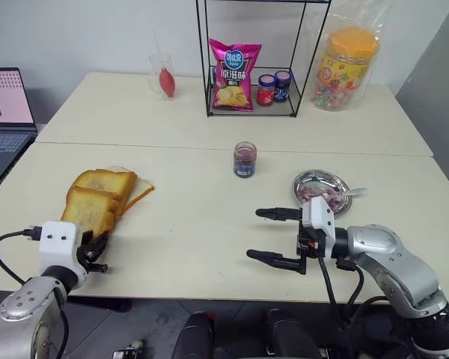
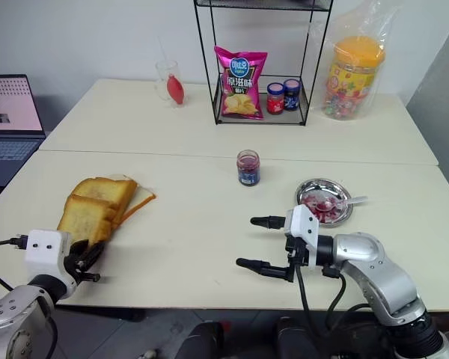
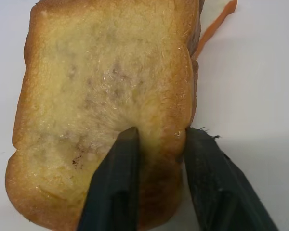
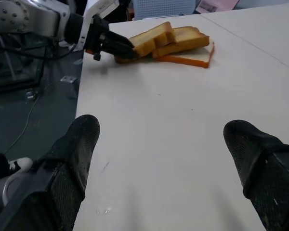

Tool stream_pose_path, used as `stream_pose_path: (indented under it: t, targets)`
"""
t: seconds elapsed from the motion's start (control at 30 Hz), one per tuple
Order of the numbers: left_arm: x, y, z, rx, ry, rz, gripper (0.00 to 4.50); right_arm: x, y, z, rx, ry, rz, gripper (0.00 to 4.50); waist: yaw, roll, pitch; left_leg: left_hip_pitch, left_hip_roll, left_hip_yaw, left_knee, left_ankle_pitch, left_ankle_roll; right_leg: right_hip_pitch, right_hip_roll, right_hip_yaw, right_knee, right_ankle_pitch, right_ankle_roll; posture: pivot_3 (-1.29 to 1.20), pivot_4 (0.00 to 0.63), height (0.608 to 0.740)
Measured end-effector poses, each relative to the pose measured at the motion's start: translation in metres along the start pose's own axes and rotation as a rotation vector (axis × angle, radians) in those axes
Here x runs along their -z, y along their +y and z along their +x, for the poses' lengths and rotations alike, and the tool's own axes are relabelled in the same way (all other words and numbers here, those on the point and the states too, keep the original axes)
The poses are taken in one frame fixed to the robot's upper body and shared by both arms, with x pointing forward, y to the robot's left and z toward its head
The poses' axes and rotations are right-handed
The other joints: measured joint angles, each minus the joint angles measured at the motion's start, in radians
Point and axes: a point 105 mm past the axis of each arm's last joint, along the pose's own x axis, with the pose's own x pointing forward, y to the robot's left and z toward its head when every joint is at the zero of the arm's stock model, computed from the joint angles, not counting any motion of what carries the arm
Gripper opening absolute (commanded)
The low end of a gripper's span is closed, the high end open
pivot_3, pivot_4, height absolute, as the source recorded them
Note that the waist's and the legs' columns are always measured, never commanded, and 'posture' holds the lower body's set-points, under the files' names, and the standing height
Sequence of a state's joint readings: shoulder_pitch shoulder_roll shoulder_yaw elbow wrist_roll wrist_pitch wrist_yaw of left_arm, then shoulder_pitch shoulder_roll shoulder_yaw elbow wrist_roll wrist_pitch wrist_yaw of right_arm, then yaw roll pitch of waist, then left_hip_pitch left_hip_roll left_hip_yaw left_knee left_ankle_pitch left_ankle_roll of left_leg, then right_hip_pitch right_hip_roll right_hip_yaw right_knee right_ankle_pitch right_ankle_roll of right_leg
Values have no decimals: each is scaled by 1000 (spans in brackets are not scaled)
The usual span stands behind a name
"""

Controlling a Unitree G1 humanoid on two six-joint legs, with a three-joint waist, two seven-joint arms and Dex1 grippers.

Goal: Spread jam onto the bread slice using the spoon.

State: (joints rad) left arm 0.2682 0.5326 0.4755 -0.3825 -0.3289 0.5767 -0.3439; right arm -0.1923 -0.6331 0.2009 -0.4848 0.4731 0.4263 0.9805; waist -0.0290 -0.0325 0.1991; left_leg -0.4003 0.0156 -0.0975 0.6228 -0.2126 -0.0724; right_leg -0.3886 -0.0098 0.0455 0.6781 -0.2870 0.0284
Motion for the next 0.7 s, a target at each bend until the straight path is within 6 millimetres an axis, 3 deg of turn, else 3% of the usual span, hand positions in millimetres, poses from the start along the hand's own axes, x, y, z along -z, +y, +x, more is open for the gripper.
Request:
stream_pose_path:
  t: [0.13, 0.4, 0.7]
  targets:
    - [1, -2, 1, -7, -11, -22, 27, -2, 1, -1, -32, 13, -18, 4500, 0, 0, 0, 0, 0, 0, 0, 0, 0, 0, 0, 0, 0, 0, 0, 0, 150, 740]
    - [-1, -6, 0, -71, -59, -84, 27, -9, -8, -2, -38, 5, -54, 4500, 2, 0, 0, 0, -1, 0, 0, 0, 0, 0, -1, 0, -1, 0, 1, 0, 150, 740]
    - [-18, -7, -3, -130, -130, -41, 27, -14, -19, -5, -70, 10, -90, 4500, 1, -1, 0, 0, -1, 0, 1, 0, 0, 1, -1, 0, -1, 1, 2, 0, 150, 740]
